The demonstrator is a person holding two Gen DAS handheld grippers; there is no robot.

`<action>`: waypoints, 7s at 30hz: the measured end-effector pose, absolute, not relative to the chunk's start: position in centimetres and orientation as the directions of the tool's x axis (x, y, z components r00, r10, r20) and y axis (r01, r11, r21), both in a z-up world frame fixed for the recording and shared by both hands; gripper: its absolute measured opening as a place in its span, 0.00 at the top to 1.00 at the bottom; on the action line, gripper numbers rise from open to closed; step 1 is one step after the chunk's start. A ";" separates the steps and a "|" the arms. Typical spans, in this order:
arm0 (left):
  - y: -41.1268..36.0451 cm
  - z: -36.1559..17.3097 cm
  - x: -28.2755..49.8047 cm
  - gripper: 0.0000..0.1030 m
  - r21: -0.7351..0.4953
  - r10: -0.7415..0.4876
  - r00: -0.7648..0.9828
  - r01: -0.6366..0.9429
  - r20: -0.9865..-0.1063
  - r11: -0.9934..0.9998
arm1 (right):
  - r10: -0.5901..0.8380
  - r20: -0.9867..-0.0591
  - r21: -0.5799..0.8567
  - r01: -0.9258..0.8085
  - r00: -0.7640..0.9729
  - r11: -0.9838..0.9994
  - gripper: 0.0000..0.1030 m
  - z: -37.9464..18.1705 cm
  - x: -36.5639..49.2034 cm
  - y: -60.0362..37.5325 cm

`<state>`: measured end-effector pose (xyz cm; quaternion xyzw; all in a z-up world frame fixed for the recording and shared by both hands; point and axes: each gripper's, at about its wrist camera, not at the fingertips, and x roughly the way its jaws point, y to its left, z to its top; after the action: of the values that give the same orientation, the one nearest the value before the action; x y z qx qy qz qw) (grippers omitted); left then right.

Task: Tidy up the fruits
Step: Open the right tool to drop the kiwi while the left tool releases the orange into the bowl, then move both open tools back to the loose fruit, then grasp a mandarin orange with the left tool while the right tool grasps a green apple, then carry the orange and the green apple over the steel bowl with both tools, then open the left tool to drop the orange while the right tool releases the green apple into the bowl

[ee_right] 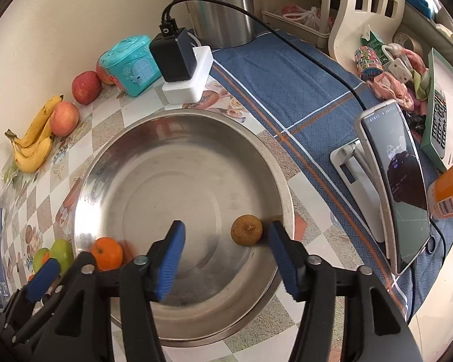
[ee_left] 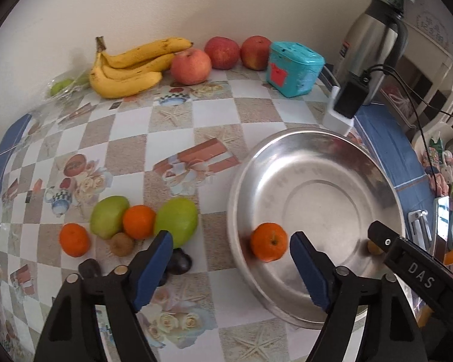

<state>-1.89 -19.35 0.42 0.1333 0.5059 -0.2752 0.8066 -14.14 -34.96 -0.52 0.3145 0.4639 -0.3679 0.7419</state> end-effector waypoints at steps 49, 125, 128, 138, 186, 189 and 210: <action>1.7 0.3 9.0 0.00 -0.275 -0.321 0.413 0.168 -0.852 0.947 | -0.132 -0.780 0.270 0.518 0.612 0.812 0.07 1.4 -3.2 -21.0; -1.9 -5.2 10.0 0.60 -0.341 -0.365 0.210 0.142 -0.907 0.929 | 0.045 -0.853 0.388 0.576 0.519 0.719 0.58 -4.5 -0.2 -22.5; -1.6 -4.7 10.0 0.60 -0.343 -0.367 0.222 0.142 -0.903 0.929 | 0.046 -0.851 0.394 0.578 0.523 0.715 0.58 -4.5 -0.3 -22.5; -1.4 -3.0 9.9 0.60 -0.356 -0.381 0.264 0.141 -0.886 0.924 | 0.034 -0.844 0.397 0.583 0.535 0.709 0.58 -3.7 -0.6 -22.9; -18.1 1.3 -2.2 0.60 -0.345 -0.520 0.171 0.573 -0.837 0.743 | -0.257 -0.849 0.289 0.813 0.462 0.506 0.58 1.3 -13.5 -35.2; -19.3 0.6 -3.1 0.60 -0.324 -0.510 0.164 0.602 -0.844 0.730 | -0.246 -0.848 0.299 0.806 0.470 0.510 0.58 1.2 -13.8 -35.4; -22.6 -3.1 -6.0 0.59 -0.247 -0.403 0.091 0.662 -0.911 0.708 | -0.132 -0.911 0.274 0.812 0.392 0.516 0.58 -2.1 -13.4 -35.6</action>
<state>-6.02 -22.59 -3.08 0.1141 0.5669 -0.3649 0.7297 -13.39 -35.56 -2.05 0.3763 0.4512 -0.3171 0.7445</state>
